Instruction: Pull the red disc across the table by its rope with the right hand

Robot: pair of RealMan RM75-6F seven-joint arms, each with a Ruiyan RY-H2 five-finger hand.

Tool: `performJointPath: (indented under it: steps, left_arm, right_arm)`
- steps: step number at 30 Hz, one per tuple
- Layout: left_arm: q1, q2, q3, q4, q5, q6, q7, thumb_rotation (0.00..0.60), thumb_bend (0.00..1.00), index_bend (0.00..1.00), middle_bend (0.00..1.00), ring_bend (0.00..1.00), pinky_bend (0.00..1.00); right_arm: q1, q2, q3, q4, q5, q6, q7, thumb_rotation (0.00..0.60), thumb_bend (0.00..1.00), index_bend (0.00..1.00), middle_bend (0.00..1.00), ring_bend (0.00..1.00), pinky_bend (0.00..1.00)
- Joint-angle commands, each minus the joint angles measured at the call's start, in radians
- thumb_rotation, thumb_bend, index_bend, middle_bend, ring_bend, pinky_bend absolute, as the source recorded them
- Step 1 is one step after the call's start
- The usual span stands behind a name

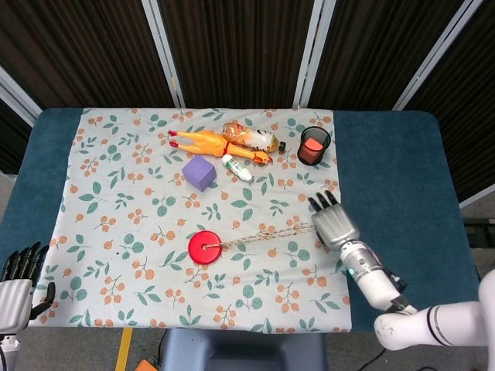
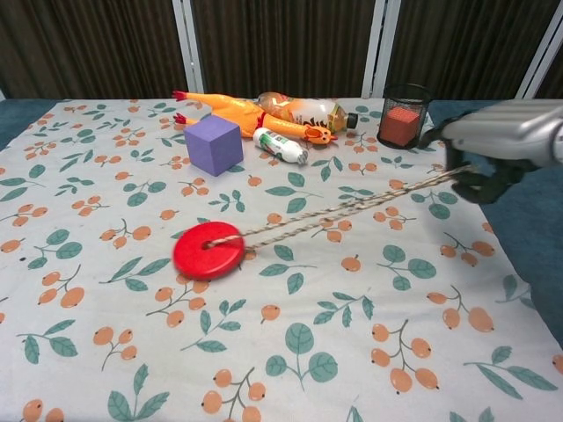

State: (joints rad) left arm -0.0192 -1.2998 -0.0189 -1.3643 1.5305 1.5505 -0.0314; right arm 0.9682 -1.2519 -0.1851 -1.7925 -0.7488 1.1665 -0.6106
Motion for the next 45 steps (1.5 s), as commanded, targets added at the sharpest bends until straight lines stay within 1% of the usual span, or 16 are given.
performJointPath:
  steps: [1,4,7,14,22,25,30,32,35,37,38,40,41,42,44,45]
  left_arm:
    - [-0.006,-0.002,0.0,-0.003,0.004,-0.005,0.005,0.6,0.53,0.0,0.02,0.0,0.02]
    - [-0.012,-0.004,0.0,-0.008,0.007,-0.012,0.014,0.6,0.53,0.0,0.02,0.0,0.02]
    - [-0.016,-0.003,0.0,-0.013,0.009,-0.015,0.019,0.6,0.53,0.0,0.02,0.0,0.02]
    - [-0.021,-0.011,0.007,-0.013,0.009,-0.031,0.026,0.6,0.53,0.0,0.02,0.0,0.02]
    - [-0.021,-0.013,0.007,-0.016,0.012,-0.022,0.03,0.6,0.53,0.0,0.02,0.0,0.02]
    - [-0.022,-0.013,0.006,-0.017,0.011,-0.02,0.033,0.6,0.53,0.0,0.02,0.0,0.02]
    - [-0.022,-0.017,0.005,-0.019,0.007,-0.022,0.033,0.6,0.53,0.0,0.02,0.0,0.02]
    - [-0.022,-0.019,0.006,-0.019,0.008,-0.021,0.035,0.6,0.53,0.0,0.02,0.0,0.02]
    - [-0.02,-0.021,0.008,-0.019,0.009,-0.02,0.037,0.6,0.53,0.0,0.02,0.0,0.02]
    - [-0.018,-0.02,0.009,-0.018,0.009,-0.017,0.036,0.6,0.53,0.0,0.02,0.0,0.02]
    - [-0.017,-0.02,0.01,-0.017,0.009,-0.016,0.036,0.6,0.53,0.0,0.02,0.0,0.02]
    - [-0.015,-0.018,0.012,-0.014,0.006,-0.017,0.034,0.6,0.53,0.0,0.02,0.0,0.02]
    - [-0.014,-0.017,0.012,-0.013,0.006,-0.017,0.033,0.6,0.53,0.0,0.02,0.0,0.02]
    - [-0.013,-0.016,0.012,-0.012,0.004,-0.016,0.031,0.6,0.53,0.0,0.02,0.0,0.02]
    - [-0.011,-0.016,0.012,-0.011,0.003,-0.013,0.027,0.6,0.53,0.0,0.02,0.0,0.02]
    - [-0.01,-0.016,0.012,-0.01,0.003,-0.013,0.027,0.6,0.53,0.0,0.02,0.0,0.02]
  right_arm:
    - [-0.152,0.088,-0.016,0.116,-0.101,0.028,0.232,0.6,0.89,1.0,0.19,0.0,0.0]
    - [-0.221,0.093,-0.004,0.197,-0.161,0.028,0.356,0.6,0.89,1.0,0.19,0.0,0.0]
    - [-0.266,0.103,0.012,0.248,-0.185,0.024,0.406,0.6,0.89,1.0,0.19,0.0,0.0]
    - [-0.342,0.115,0.071,0.319,-0.18,0.02,0.454,0.6,0.89,1.0,0.19,0.0,0.0]
    - [-0.387,0.094,0.149,0.34,-0.22,0.05,0.45,0.6,0.89,1.0,0.19,0.0,0.0]
    - [-0.397,0.06,0.197,0.325,-0.28,0.105,0.487,0.6,0.89,1.0,0.19,0.0,0.0]
    - [-0.395,-0.012,0.271,0.216,-0.481,0.222,0.618,0.6,0.89,1.0,0.2,0.0,0.0]
    - [-0.384,-0.043,0.28,0.188,-0.523,0.229,0.596,0.6,0.89,1.0,0.2,0.0,0.0]
    - [-0.361,-0.089,0.277,0.161,-0.525,0.182,0.488,0.6,0.88,1.0,0.2,0.0,0.0]
    - [-0.346,-0.106,0.267,0.149,-0.48,0.114,0.406,0.6,0.8,0.9,0.19,0.0,0.0]
    - [-0.337,-0.101,0.26,0.138,-0.444,0.07,0.362,0.6,0.67,0.72,0.15,0.0,0.0]
    - [-0.314,-0.088,0.258,0.11,-0.367,-0.008,0.284,0.6,0.39,0.31,0.05,0.0,0.0]
    - [-0.305,-0.086,0.264,0.098,-0.327,-0.032,0.248,0.6,0.23,0.12,0.01,0.0,0.0]
    - [-0.298,-0.088,0.269,0.094,-0.299,-0.044,0.222,0.6,0.12,0.03,0.0,0.0,0.0]
    - [-0.294,-0.093,0.283,0.083,-0.259,-0.049,0.192,0.6,0.01,0.0,0.0,0.0,0.0]
    - [-0.295,-0.092,0.287,0.08,-0.257,-0.049,0.192,0.6,0.0,0.0,0.0,0.0,0.0]
